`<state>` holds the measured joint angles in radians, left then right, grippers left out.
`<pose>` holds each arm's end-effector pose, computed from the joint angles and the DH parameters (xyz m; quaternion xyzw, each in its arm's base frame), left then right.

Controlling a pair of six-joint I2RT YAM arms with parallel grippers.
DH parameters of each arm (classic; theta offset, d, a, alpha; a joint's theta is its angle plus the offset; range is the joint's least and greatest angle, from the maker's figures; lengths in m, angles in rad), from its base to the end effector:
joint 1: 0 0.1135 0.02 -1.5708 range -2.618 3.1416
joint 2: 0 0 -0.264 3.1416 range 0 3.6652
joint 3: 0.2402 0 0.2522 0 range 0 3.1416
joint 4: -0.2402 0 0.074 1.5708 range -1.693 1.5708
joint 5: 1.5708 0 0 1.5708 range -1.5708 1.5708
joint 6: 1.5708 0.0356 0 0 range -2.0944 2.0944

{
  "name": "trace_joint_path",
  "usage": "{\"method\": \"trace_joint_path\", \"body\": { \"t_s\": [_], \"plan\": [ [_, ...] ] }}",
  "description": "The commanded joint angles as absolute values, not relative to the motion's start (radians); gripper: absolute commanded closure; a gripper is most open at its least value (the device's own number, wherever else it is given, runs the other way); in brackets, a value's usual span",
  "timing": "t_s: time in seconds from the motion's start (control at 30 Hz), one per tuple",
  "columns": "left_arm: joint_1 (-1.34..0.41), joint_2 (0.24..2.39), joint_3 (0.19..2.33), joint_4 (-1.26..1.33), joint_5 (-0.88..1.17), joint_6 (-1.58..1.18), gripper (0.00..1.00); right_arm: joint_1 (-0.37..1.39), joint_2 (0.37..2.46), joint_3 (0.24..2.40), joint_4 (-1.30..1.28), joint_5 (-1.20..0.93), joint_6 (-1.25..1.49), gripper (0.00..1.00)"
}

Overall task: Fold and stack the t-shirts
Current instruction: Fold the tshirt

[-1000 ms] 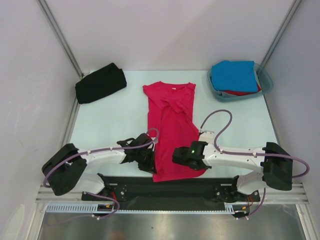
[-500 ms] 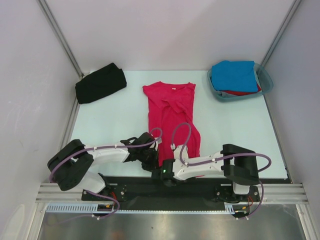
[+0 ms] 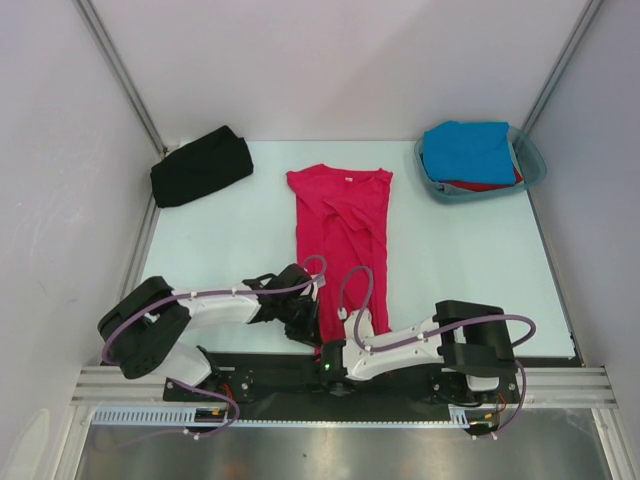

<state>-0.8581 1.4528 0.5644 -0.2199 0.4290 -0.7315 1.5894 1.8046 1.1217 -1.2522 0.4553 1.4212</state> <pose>0.1440 -0.1893 0.1282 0.1089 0.9461 -0.3050 0.0090 0.0106 0.2715 0.1633 -0.1212 0.9513 -0.1906 0.2099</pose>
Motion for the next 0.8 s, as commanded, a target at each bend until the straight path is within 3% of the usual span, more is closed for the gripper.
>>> {"method": "trace_joint_path", "body": {
  "t_s": [0.0, 0.03, 0.07, 0.1, 0.13, 0.17, 0.3, 0.47, 0.5, 0.63, 0.77],
  "plan": [
    [-0.864, 1.499, 0.529, -0.276, 0.273, -0.667, 1.00, 1.580, 1.838, 1.141, -1.258, 0.486, 1.443, 0.96],
    [-0.864, 1.494, 0.531, -0.278, 0.272, -0.669, 0.99, 1.568, 1.851, 1.161, -1.275, 0.508, 1.442, 0.86],
    [-0.864, 1.488, 0.534, -0.281, 0.268, -0.667, 0.95, 1.560, 1.858, 1.179, -1.296, 0.556, 1.451, 0.54],
    [-0.864, 1.482, 0.543, -0.285, 0.267, -0.667, 0.92, 1.554, 1.864, 1.198, -1.322, 0.586, 1.465, 0.32],
    [-0.864, 1.477, 0.548, -0.290, 0.261, -0.667, 0.89, 1.543, 1.867, 1.210, -1.368, 0.613, 1.479, 0.19],
    [-0.864, 1.457, 0.557, -0.304, 0.244, -0.664, 0.85, 1.516, 1.861, 1.242, -1.406, 0.668, 1.502, 0.13],
    [-0.864, 1.375, 0.607, -0.374, 0.154, -0.667, 0.74, 1.415, 1.769, 1.267, -1.517, 0.794, 1.534, 0.07],
    [-0.861, 1.290, 0.673, -0.434, 0.035, -0.673, 0.62, 1.223, 1.638, 1.229, -1.409, 0.885, 1.436, 0.07],
    [-0.854, 1.286, 0.693, -0.431, 0.013, -0.675, 0.60, 1.128, 1.597, 1.206, -1.343, 0.879, 1.295, 0.08],
    [-0.831, 1.333, 0.745, -0.413, 0.015, -0.680, 0.59, 0.924, 1.522, 1.157, -0.948, 0.773, 1.014, 0.16],
    [-0.807, 1.397, 0.778, -0.373, 0.070, -0.673, 0.59, 0.752, 1.489, 1.129, -0.697, 0.553, 0.815, 0.34]
  ]
}}
